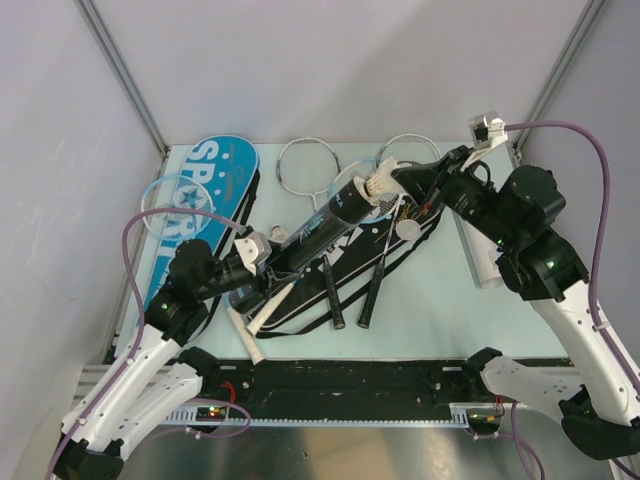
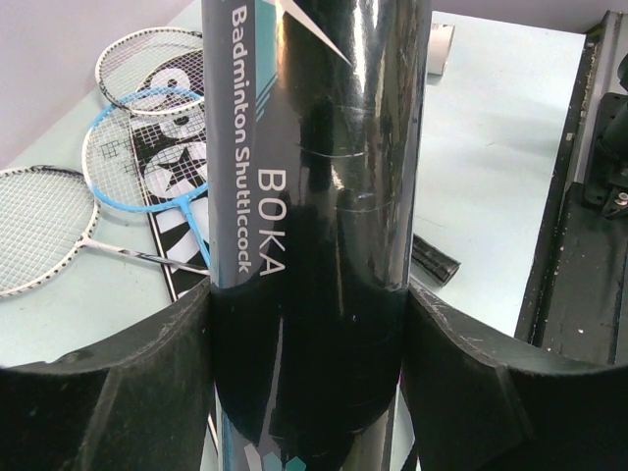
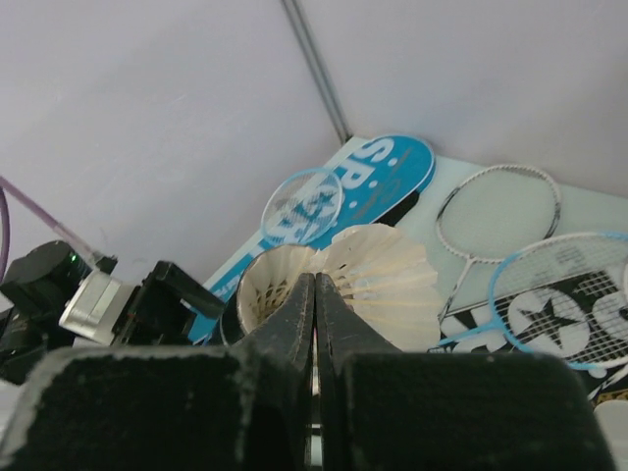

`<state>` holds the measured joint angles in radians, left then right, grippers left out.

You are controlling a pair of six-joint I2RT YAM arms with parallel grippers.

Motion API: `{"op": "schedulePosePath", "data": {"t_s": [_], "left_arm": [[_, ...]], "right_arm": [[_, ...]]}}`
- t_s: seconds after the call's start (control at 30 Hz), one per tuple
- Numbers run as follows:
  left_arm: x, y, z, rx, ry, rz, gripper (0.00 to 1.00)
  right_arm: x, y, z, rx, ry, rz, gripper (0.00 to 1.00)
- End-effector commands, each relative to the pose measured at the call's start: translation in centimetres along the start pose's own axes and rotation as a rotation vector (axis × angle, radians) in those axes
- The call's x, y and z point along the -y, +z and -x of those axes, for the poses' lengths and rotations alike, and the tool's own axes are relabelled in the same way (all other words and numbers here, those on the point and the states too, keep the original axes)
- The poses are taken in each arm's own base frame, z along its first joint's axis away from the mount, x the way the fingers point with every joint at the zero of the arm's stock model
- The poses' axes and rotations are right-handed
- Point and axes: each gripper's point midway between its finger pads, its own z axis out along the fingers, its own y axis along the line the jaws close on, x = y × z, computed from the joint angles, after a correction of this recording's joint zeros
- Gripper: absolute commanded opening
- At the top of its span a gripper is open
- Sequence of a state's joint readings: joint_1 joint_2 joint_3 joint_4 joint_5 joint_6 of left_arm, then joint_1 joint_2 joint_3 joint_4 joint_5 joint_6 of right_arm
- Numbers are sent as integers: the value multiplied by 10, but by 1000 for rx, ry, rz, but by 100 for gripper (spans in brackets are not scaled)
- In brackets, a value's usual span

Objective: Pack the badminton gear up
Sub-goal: Place the shuttlecock at the shuttle tube.

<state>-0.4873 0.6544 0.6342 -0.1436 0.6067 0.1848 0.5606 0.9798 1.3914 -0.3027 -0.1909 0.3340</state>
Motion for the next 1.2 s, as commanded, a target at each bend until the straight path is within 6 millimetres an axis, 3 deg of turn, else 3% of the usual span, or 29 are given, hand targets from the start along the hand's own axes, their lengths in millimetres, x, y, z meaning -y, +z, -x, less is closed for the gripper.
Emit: {"op": "schedulePosePath", "data": {"t_s": [0.0, 0.4, 0.67, 1.17], "left_arm": [[3, 0, 20, 70, 63, -15, 36], [7, -4, 29, 100, 133, -37, 36], [15, -9, 36, 139, 180, -65, 36], [7, -10, 38, 148, 184, -15, 35]], "right_arm": [[-23, -8, 1, -39, 51, 96, 0], [-44, -2, -33, -166, 149, 265, 0], [-43, 6, -63, -239, 236, 297, 0], [-52, 11, -109, -386, 294, 340, 0]]}}
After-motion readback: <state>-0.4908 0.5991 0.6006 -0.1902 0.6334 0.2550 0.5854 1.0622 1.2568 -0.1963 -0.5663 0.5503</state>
